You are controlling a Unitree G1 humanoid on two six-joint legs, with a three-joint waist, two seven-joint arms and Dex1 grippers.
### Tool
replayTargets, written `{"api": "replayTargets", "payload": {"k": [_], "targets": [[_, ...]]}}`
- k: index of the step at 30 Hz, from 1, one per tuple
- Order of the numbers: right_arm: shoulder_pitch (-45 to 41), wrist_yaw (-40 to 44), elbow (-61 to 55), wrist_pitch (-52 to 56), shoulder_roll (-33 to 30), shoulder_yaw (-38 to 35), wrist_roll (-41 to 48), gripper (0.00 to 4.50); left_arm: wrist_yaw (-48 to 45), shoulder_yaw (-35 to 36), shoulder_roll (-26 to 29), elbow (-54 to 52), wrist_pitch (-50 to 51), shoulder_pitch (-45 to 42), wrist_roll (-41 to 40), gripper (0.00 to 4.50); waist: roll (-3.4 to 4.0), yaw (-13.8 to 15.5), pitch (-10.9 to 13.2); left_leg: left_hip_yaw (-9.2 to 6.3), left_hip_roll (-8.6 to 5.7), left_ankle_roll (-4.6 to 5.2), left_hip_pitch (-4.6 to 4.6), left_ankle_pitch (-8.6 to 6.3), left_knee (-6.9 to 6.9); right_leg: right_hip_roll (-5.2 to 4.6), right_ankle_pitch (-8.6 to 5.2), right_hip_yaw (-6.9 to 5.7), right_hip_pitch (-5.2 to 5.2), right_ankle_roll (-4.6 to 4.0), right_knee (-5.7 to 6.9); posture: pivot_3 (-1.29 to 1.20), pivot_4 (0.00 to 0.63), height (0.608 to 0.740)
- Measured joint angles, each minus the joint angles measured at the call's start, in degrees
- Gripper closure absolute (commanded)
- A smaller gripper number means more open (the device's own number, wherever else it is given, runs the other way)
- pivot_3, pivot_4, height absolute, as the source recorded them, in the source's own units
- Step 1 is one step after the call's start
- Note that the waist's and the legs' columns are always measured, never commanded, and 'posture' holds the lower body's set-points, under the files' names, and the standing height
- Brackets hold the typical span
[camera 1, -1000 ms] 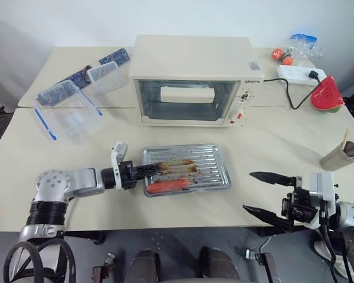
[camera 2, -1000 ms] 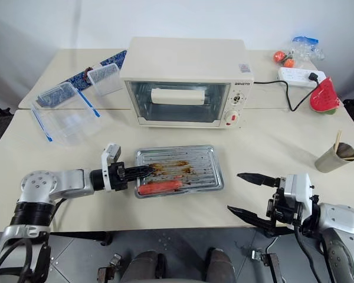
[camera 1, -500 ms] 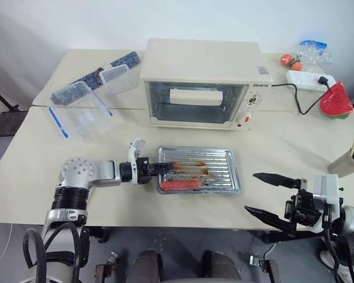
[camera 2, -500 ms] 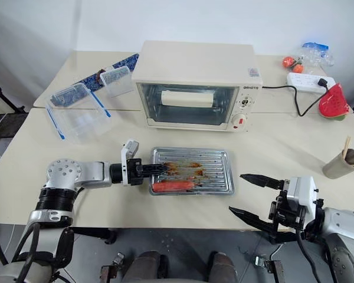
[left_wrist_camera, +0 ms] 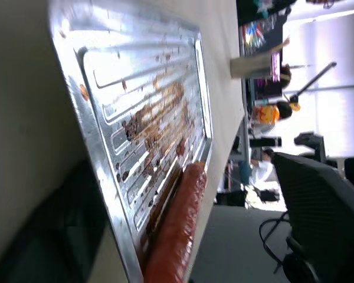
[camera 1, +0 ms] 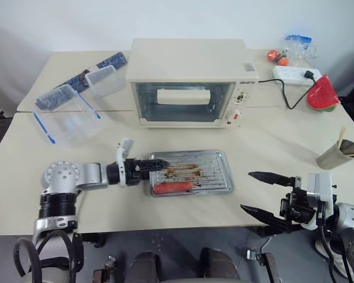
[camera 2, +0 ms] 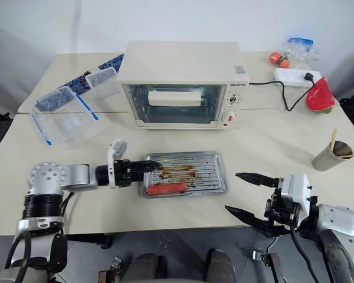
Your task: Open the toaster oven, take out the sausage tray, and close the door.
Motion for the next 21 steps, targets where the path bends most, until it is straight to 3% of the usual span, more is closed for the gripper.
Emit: {"api": "replayTargets", "payload": {"k": [5, 6, 9, 16, 21], "targets": [[-1.45, 1.35, 2.1, -0.26, -0.36, 0.2, -0.64, 0.0, -18.08, 0.82, 12.48, -9.02, -14.58, 10.7, 7.2, 0.02, -0.02, -0.94, 0.02, 0.07, 0.03, -0.06, -0.06, -0.06, -0.14, 0.02, -0.01, -0.02, -0.14, -0.01, -0.06, 0.0, 0.15, 0.74], [-2.8, 1.83, 3.12, -0.42, -0.39, 0.46, -0.7, 0.0, -24.04, 1.36, 15.63, -11.43, -21.46, 14.29, 10.4, 0.02, -0.01, -0.97, 0.02, 0.12, 0.03, -0.06, -0.08, -0.06, -0.15, 0.01, -0.01, -0.01, -0.15, -0.02, -0.16, 0.0, 0.15, 0.74], [-4.64, 3.03, 5.04, -1.18, -0.52, 0.27, -0.62, 0.0, -33.13, 4.29, 19.86, -13.31, -33.34, 20.92, 16.27, 0.02, 0.02, -0.88, 0.04, 0.16, 0.05, -0.02, -0.09, -0.12, -0.15, 0.01, -0.02, 0.01, -0.16, -0.04, -0.22, 0.0, 0.15, 0.74], [-10.4, 7.38, 12.73, -2.41, -1.98, 1.11, -1.38, 0.0, -40.42, 13.37, 21.04, -12.37, -62.4, 37.19, 32.51, 0.02, 0.06, -1.18, 0.06, 0.36, 0.17, 0.07, -0.08, -0.32, -0.14, -0.01, -0.02, 0.0, -0.26, -0.04, -0.25, 0.0, 0.15, 0.74], [-14.03, 9.54, 15.72, -3.07, -2.68, 1.82, -1.87, 0.0, -39.93, 18.33, 19.22, -10.31, -73.48, 41.46, 37.48, 0.02, 0.07, -0.99, 0.06, 0.46, 0.18, 0.16, -0.08, -0.41, -0.12, -0.06, -0.02, -0.05, -0.29, -0.03, -0.24, 0.0, 0.15, 0.74]]}}
